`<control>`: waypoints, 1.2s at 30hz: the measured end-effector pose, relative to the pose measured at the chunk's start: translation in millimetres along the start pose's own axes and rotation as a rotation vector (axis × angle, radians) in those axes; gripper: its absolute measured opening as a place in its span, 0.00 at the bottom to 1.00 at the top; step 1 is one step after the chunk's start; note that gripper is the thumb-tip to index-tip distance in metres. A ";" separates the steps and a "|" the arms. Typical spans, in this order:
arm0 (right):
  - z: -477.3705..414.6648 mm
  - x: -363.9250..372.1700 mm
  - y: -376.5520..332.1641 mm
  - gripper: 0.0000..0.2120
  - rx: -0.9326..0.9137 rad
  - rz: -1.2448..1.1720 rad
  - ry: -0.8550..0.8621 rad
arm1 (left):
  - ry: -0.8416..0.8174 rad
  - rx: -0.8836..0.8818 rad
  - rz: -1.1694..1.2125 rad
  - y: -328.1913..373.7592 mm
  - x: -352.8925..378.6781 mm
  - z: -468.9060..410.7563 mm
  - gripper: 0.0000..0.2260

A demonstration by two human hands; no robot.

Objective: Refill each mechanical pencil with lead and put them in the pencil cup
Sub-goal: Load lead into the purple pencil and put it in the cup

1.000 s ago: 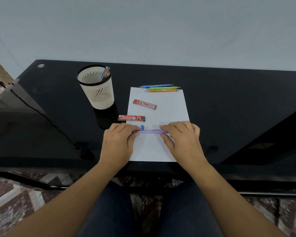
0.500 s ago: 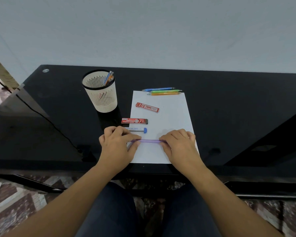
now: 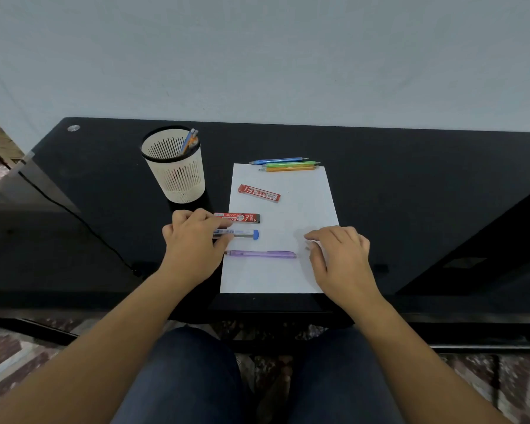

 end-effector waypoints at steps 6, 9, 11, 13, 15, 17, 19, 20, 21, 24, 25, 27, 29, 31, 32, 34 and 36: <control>6.5 4.7 4.2 0.14 0.054 -0.086 0.020 | -0.149 0.069 -0.121 4.5 -1.7 -13.8 0.18; 7.5 5.1 5.3 0.13 0.045 -0.087 0.004 | -0.142 0.096 -0.167 8.0 -0.9 -15.9 0.17; 8.6 5.0 5.0 0.12 0.031 -0.087 0.006 | -0.132 0.121 -0.182 9.0 0.0 -16.7 0.15; 8.9 4.9 4.7 0.12 0.026 -0.086 0.011 | -0.097 0.165 -0.204 10.7 0.2 -15.5 0.13; 8.4 3.7 3.4 0.11 0.016 -0.076 0.020 | -0.028 0.212 -0.204 13.5 -0.1 -12.0 0.13; 7.0 1.8 1.3 0.10 -0.017 -0.048 0.033 | 0.032 0.238 -0.186 18.2 0.5 -7.3 0.14; 5.6 0.6 -2.1 0.10 -0.062 -0.005 0.037 | 0.084 0.271 -0.159 23.3 2.8 -0.5 0.13; 4.8 0.5 -4.4 0.12 -0.079 0.009 0.035 | 0.110 0.291 -0.140 25.8 4.3 3.2 0.12; 4.0 0.6 -7.0 0.13 -0.091 0.015 0.030 | 0.139 0.306 -0.121 27.8 6.1 7.2 0.11; 1.6 3.5 -14.4 0.15 -0.125 0.007 0.008 | 0.189 0.308 -0.060 34.4 11.1 18.3 0.09; 1.2 4.9 -16.3 0.15 -0.134 0.004 0.003 | 0.214 0.326 -0.041 36.2 12.9 21.5 0.08; 0.1 8.0 -18.3 0.15 -0.140 -0.001 0.005 | 0.254 0.362 -0.012 38.9 15.3 27.0 0.10; 0.8 10.6 -18.0 0.14 -0.136 -0.014 0.026 | 0.282 0.379 0.010 38.1 18.3 30.0 0.13; 3.3 11.9 -17.0 0.14 -0.128 -0.034 0.051 | 0.305 0.372 0.023 36.3 20.4 32.8 0.13; 4.0 12.1 -16.6 0.14 -0.126 -0.043 0.063 | 0.314 0.368 0.028 35.5 21.0 33.5 0.13; 4.7 11.7 -16.2 0.14 -0.131 -0.061 0.083 | 0.322 0.378 0.030 35.2 22.1 34.0 0.13; 4.8 11.5 -16.0 0.13 -0.143 -0.082 0.093 | 0.328 0.397 0.025 35.6 22.9 33.9 0.13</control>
Point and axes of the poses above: each hand's wrist, its own z-axis away from the middle knuckle, its own x-axis out of the palm, y = z × x, the point moved 3 cm from there along -z, towards the middle knuckle, and after that the axes turned 3 degrees about y, right-handed, at the moved point
